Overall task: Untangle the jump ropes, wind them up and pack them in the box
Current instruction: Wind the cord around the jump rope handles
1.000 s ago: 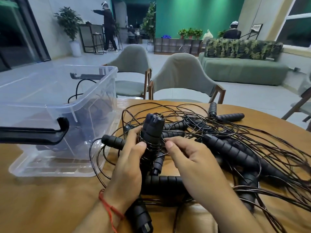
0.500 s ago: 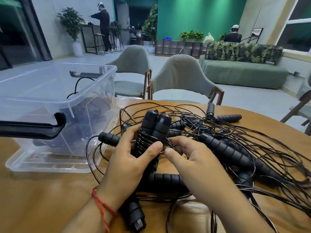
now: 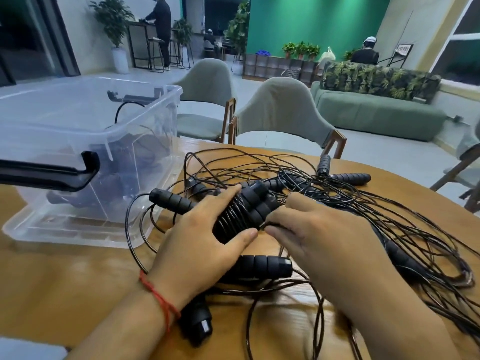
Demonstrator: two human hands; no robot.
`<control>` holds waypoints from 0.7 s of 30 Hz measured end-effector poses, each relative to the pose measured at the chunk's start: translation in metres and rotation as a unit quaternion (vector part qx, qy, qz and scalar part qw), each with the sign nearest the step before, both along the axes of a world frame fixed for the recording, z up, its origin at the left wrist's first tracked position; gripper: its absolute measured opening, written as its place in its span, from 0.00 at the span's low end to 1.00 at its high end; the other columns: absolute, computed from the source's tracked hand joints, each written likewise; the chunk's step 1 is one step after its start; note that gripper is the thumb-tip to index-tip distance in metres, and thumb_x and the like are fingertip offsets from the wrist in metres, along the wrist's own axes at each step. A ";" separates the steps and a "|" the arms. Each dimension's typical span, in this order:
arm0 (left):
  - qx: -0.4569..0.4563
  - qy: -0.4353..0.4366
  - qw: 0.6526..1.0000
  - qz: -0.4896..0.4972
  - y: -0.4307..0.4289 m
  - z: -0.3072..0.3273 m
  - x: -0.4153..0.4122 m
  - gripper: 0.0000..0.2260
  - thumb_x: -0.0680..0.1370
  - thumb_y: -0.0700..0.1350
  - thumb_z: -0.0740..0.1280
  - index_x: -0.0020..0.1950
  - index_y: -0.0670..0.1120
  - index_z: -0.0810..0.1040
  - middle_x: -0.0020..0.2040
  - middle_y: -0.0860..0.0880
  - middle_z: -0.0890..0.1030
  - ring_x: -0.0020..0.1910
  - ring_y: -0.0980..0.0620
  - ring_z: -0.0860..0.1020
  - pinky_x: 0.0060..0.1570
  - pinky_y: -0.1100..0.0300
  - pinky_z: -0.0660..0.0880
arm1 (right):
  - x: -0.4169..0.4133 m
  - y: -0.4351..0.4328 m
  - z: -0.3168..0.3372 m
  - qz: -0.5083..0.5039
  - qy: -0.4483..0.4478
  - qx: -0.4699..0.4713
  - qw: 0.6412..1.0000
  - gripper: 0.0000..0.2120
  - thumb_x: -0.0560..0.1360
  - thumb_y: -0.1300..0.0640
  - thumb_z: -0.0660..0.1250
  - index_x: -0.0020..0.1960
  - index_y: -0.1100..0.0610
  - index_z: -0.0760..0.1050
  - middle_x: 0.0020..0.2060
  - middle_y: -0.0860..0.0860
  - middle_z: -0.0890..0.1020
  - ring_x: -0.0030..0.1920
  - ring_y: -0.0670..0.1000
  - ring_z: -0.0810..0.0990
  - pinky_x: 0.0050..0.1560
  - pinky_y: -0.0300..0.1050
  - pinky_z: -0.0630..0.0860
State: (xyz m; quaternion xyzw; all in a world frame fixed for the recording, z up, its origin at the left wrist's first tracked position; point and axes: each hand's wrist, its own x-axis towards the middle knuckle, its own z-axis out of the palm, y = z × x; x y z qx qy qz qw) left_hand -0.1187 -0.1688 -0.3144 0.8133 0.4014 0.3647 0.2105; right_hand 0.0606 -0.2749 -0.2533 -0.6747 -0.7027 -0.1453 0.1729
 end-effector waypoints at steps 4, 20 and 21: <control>0.077 0.099 0.992 -0.003 -0.009 0.001 0.001 0.36 0.76 0.69 0.63 0.82 0.65 0.57 0.65 0.63 0.75 0.64 0.60 0.74 0.58 0.53 0.79 | 0.010 0.001 -0.005 0.036 -0.014 -0.011 0.999 0.03 0.79 0.50 0.75 0.50 0.42 0.82 0.43 0.42 0.75 0.34 0.48 0.77 0.27 0.42 0.68; 0.182 0.099 0.971 -0.115 -0.012 0.001 0.001 0.31 0.72 0.74 0.71 0.68 0.58 0.80 0.52 0.61 0.83 0.50 0.61 0.78 0.49 0.59 0.79 | 0.033 0.000 -0.002 0.092 0.153 0.021 0.984 0.16 0.68 0.33 0.77 0.47 0.40 0.79 0.42 0.38 0.80 0.45 0.45 0.79 0.45 0.53 0.77; 0.181 0.088 0.971 -0.133 -0.012 0.001 0.000 0.30 0.72 0.73 0.71 0.67 0.57 0.80 0.53 0.60 0.83 0.50 0.60 0.79 0.50 0.58 0.79 | 0.034 -0.001 -0.001 0.098 0.193 0.015 0.976 0.16 0.68 0.33 0.78 0.47 0.41 0.79 0.42 0.39 0.81 0.45 0.46 0.80 0.44 0.52 0.79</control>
